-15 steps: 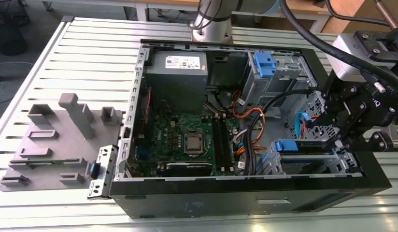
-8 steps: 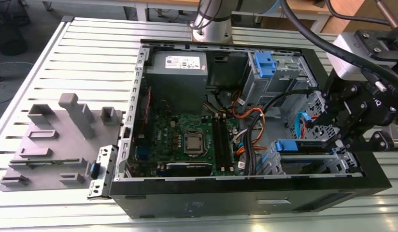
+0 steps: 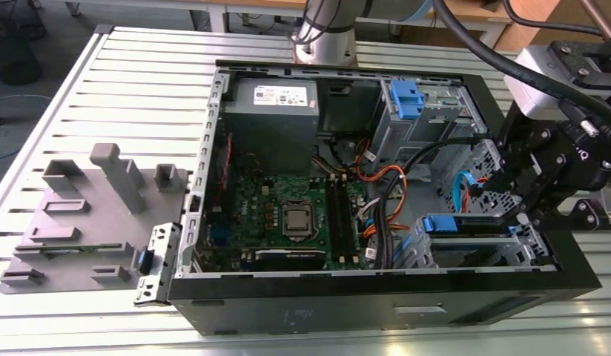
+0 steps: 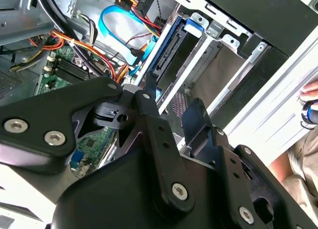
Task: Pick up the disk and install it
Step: 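Insert the first disk wire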
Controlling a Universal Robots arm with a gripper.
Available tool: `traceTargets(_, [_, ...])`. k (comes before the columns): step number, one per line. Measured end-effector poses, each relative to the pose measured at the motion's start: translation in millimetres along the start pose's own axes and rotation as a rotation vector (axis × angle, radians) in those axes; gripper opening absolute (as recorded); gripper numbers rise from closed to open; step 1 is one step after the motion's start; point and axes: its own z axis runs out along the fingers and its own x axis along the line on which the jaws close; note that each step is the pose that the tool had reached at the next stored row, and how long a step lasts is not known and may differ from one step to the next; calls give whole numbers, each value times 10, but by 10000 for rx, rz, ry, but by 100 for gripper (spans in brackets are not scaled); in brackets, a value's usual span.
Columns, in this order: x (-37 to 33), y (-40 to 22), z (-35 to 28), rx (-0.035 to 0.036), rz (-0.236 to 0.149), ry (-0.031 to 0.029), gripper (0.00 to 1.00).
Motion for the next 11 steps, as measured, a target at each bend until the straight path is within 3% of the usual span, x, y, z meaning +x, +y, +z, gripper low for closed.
traceTargets(11, [-30, -1, -11, 0, 1, 1, 48])
